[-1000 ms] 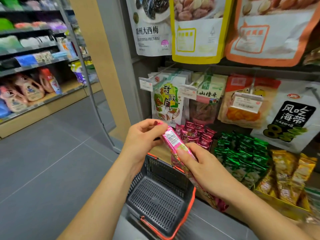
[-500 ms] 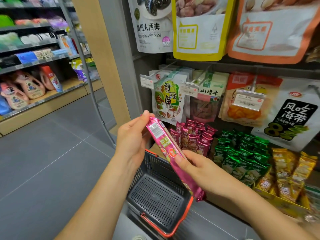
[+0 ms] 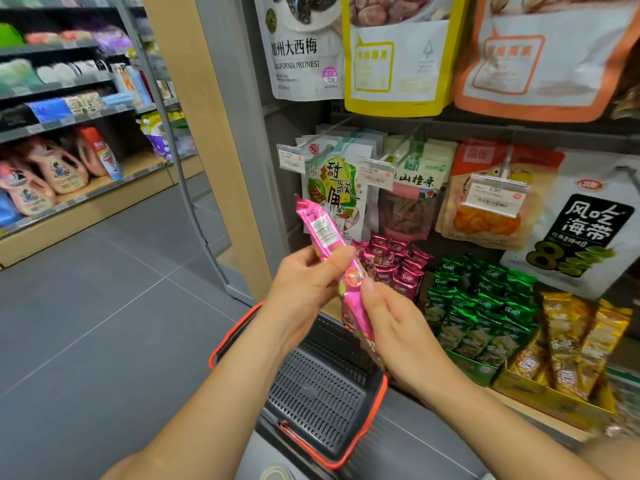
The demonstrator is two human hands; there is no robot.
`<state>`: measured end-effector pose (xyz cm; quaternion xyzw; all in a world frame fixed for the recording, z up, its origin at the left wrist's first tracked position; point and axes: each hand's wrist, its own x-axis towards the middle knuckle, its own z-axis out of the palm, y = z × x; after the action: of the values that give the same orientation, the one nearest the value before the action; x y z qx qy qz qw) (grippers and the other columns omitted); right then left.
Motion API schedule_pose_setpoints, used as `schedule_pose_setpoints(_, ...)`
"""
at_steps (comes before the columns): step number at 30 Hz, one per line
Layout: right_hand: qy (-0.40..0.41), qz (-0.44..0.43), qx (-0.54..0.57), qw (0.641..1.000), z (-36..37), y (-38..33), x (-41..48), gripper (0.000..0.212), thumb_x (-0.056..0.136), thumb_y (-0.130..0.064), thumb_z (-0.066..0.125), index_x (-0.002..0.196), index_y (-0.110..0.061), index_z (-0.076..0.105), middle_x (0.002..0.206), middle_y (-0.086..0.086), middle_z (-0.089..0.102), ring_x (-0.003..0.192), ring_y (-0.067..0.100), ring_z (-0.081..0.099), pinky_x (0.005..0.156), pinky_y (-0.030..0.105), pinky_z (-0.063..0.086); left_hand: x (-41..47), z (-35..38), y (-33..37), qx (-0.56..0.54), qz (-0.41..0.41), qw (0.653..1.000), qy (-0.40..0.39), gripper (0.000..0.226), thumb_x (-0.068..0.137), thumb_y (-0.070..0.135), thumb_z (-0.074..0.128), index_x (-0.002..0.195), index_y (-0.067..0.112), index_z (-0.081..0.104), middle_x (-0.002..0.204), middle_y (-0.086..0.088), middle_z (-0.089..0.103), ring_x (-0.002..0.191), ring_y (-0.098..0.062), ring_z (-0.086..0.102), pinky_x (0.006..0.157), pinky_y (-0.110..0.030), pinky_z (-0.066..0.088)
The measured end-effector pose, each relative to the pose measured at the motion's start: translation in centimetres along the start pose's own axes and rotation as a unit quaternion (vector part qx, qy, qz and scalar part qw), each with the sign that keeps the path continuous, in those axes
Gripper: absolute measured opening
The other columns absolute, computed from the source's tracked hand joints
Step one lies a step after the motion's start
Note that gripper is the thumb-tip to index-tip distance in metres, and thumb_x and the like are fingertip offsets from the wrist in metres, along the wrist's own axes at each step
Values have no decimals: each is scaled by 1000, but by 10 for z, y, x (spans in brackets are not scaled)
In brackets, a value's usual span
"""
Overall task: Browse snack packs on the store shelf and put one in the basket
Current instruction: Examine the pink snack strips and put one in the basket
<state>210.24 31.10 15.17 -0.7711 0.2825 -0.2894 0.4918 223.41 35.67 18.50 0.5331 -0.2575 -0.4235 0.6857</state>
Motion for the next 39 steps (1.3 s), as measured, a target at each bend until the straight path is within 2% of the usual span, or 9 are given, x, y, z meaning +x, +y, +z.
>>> schedule_pose_setpoints(4, -14, 88, 38, 995, -16, -2, 15, 78, 83, -73, 18, 82, -20, 74, 77, -4, 75, 66, 1, 66, 63, 11, 47, -3, 0, -2, 114, 14, 993, -2, 31, 70, 23, 80, 96, 9, 71, 89, -7, 76, 80, -20, 73, 68, -25, 57)
schedule_pose_setpoints(7, -28, 59, 95, 993, -34, -8, 22, 51, 70, -78, 35, 94, -45, 66, 95, -24, 71, 85, -12, 63, 78, 18, 49, -7, -4, -4, 315, 58, 947, -35, 14, 72, 22, 84, 82, 20, 75, 78, 1, 76, 71, -11, 71, 65, -25, 58)
schedule_pose_setpoints(10, -52, 26, 97, 994, -40, -9, 20, 32, 77, -54, 67, 101, -32, 65, 92, -13, 73, 83, -3, 67, 70, 16, 49, -12, 2, -15, 471, 69, 876, -76, 21, 65, 35, 83, 78, 24, 73, 70, 2, 72, 59, -7, 61, 63, -31, 53)
schedule_pose_setpoints(12, 3, 1, 57, 998, -40, -8, 20, 19, 82, -29, 75, 95, -19, 66, 86, -1, 74, 78, 7, 69, 68, 17, 52, -12, 6, -20, 508, 82, 855, -65, 23, 59, 42, 76, 75, 27, 69, 64, 7, 68, 55, -4, 55, 59, -30, 49)
schedule_pose_setpoints(16, 115, 53, 149, 981, -48, -6, 23, 11, 88, -23, 70, 94, -14, 68, 86, 4, 75, 83, 19, 73, 72, 33, 59, -10, 6, -23, 472, 84, 877, -31, 36, 56, 56, 75, 84, 34, 71, 74, 16, 71, 67, 2, 64, 67, -27, 54)
schedule_pose_setpoints(19, 164, 107, 235, 952, -64, -2, 25, 15, 91, -27, 66, 95, -13, 67, 81, -4, 75, 76, 8, 72, 66, 28, 60, -8, -6, -21, 482, 68, 873, -34, 44, 57, 55, 81, 94, 32, 71, 83, 16, 71, 77, 1, 65, 78, -30, 55)
schedule_pose_setpoints(24, 170, 140, 291, 931, -70, 4, 25, 16, 93, -27, 63, 95, -11, 65, 73, -4, 73, 67, 4, 70, 67, 32, 60, -10, -22, -11, 475, 25, 877, -65, 42, 62, 43, 85, 98, 26, 72, 87, 8, 74, 82, -9, 68, 83, -38, 56)
schedule_pose_setpoints(28, 190, 158, 336, 909, -75, 4, 27, 14, 93, -25, 64, 96, -12, 64, 71, -3, 73, 71, 8, 71, 60, 30, 59, -16, -29, -3, 461, 35, 883, -78, 37, 69, 24, 86, 102, 23, 71, 88, 7, 74, 79, -10, 68, 81, -29, 56)
schedule_pose_setpoints(39, 168, 209, 433, 861, -79, 3, 29, 13, 90, -2, 62, 102, -4, 60, 86, 14, 73, 85, 26, 72, 63, 36, 60, -13, -55, 17, 372, 37, 926, -51, 48, 58, 21, 90, 101, 32, 72, 94, 9, 75, 86, -11, 72, 74, -23, 57)
